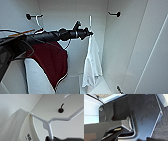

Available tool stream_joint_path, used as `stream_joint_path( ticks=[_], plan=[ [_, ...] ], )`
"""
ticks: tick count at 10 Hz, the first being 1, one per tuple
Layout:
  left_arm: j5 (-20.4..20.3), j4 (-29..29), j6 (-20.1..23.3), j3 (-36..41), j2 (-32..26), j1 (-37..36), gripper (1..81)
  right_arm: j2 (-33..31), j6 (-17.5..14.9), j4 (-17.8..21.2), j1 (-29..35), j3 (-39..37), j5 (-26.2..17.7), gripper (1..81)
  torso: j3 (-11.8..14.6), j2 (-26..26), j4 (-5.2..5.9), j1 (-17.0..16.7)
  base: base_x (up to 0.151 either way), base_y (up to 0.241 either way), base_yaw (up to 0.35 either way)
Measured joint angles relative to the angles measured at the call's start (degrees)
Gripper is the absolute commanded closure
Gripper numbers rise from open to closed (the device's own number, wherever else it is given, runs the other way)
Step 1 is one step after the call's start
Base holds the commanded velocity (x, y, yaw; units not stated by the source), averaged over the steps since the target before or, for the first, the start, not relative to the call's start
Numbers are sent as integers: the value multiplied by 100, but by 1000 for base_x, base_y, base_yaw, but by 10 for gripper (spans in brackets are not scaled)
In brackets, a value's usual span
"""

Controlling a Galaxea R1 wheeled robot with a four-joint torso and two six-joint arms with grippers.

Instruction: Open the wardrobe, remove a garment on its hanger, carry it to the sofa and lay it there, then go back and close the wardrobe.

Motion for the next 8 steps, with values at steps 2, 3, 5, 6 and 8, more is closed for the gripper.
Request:
stream_joint_path(
  ticks=[2, 3, 5, 6, 8],
  plan=[
    [-11, 40, 0, -2, 2, 0, 811, 0, 0, 0, 0, 0, 2, 10, 2, 0, 0, 0, 0, 0, 0],
    [-20, 55, 2, -2, 2, 0, 811, 0, 0, 0, 0, 0, 2, 10, 0, 0, 0, 0, 0, 0, 0],
    [-20, 93, 2, 2, 0, 0, 811, 0, 0, 0, 0, 0, 2, 10, 2, 0, 0, 0, 0, 0, 0],
    [-17, 93, 2, 2, 0, 0, 811, 0, 0, 0, 0, 0, 2, 10, 2, 0, 0, 0, 0, 0, 0],
    [-17, 94, 2, 2, 0, 0, 811, 0, 0, 0, 0, 0, 2, 10, 2, 0, 0, 0, 0, 0, 0]
  ],
)
